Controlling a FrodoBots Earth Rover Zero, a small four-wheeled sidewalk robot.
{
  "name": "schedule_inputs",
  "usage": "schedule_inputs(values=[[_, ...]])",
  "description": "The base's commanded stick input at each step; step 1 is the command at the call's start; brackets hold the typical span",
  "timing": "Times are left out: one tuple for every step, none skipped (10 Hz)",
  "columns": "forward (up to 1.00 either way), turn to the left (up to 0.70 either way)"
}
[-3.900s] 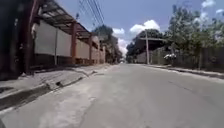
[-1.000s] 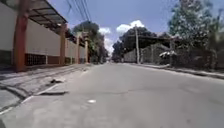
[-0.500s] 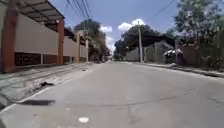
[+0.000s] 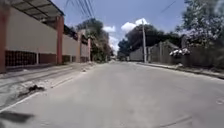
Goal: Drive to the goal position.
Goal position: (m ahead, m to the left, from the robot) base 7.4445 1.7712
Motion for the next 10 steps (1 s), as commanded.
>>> schedule_inputs(values=[[1.00,0.03],[1.00,0.03],[1.00,0.03],[1.00,0.03],[1.00,0.03],[1.00,0.03],[1.00,0.03],[1.00,0.03],[1.00,0.03],[1.00,0.03]])
